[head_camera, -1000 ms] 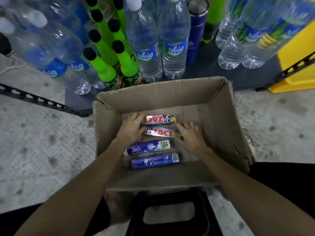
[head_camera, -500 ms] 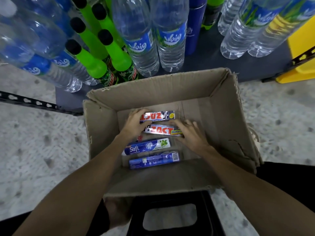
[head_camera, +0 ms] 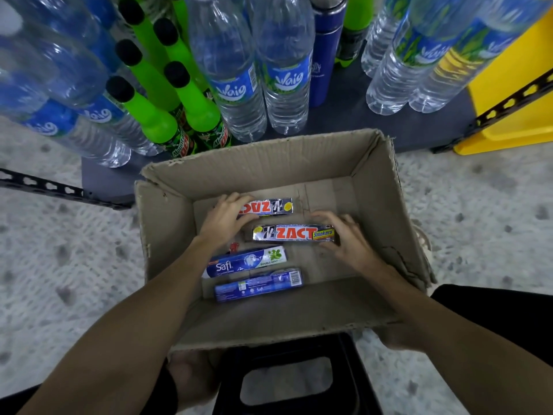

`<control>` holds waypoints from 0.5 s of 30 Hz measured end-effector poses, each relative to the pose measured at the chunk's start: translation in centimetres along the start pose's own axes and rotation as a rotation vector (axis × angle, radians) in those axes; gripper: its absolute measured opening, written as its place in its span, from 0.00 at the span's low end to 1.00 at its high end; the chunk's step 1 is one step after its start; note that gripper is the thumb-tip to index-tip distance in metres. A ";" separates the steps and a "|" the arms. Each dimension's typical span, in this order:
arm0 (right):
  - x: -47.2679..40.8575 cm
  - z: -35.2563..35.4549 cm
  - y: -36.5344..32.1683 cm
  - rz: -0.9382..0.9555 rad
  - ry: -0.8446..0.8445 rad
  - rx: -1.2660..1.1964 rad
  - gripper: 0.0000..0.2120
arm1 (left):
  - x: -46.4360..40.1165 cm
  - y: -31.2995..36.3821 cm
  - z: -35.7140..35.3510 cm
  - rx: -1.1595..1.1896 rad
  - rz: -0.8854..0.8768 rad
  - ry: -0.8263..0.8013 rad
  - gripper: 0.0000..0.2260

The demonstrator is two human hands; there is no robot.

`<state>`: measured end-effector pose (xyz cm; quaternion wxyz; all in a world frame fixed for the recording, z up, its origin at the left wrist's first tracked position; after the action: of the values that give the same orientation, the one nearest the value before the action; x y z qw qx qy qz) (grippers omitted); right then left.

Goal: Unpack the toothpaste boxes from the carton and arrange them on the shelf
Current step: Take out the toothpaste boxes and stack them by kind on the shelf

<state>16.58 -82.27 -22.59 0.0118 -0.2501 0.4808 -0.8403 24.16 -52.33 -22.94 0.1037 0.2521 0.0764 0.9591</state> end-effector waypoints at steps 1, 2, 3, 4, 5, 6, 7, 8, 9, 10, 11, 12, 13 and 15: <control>0.1 0.3 -0.2 0.010 -0.002 0.003 0.34 | 0.4 0.1 0.2 -0.020 -0.002 0.019 0.24; 0.3 0.6 -0.4 0.020 -0.004 0.002 0.35 | 0.8 0.1 0.4 -0.033 -0.004 0.043 0.23; 0.4 0.9 -0.8 0.025 -0.007 -0.008 0.35 | 1.2 0.1 0.8 -0.041 -0.002 0.067 0.23; 0.5 1.2 -1.2 0.031 -0.010 -0.018 0.34 | 1.7 0.1 1.3 -0.046 0.002 0.089 0.23; 0.7 1.6 -1.8 0.040 -0.008 -0.025 0.34 | 2.2 0.1 1.9 -0.055 0.008 0.111 0.22; 0.9 2.0 -2.4 0.049 -0.004 -0.030 0.34 | 2.8 0.2 2.7 -0.068 0.012 0.136 0.22; 1.1 2.4 -3.1 0.062 0.000 -0.033 0.34 | 3.5 0.3 3.4 -0.084 0.015 0.163 0.22; 1.5 2.8 -4.0 0.084 0.001 -0.025 0.35 | 4.3 0.4 4.2 -0.098 0.018 0.190 0.22; 1.7 3.3 -4.8 0.112 0.004 -0.010 0.34 | 4.9 0.6 5.0 -0.103 0.024 0.211 0.21; 1.9 3.8 -5.7 0.141 0.012 0.007 0.34 | 5.6 0.9 5.8 -0.103 0.035 0.235 0.21; 2.3 4.3 -6.8 0.170 0.022 0.020 0.33 | 6.5 1.1 6.8 -0.102 0.051 0.265 0.21; 2.8 4.8 -7.9 0.196 0.034 0.028 0.33 | 7.5 1.4 7.8 -0.095 0.066 0.300 0.21; 3.3 5.4 -9.1 0.220 0.047 0.033 0.32 | 8.4 1.6 9.0 -0.085 0.081 0.343 0.21; 4.3 6.9 -11.7 0.274 0.082 0.032 0.31 | 10.2 2.1 11.4 -0.081 0.098 0.429 0.21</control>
<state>18.37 -82.65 -8.45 0.1107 -0.1476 0.4971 -0.8479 20.81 -50.88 -7.94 0.0483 0.0412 0.0458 0.9969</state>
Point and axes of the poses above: each hand's wrist, its own x-axis away from the middle knuckle, its own z-axis out of the back of the hand, y = z × x, the point moved 2 cm from there along -x, towards the middle knuckle, and after that the axes turned 12 degrees about -x, right-handed, at the moved point
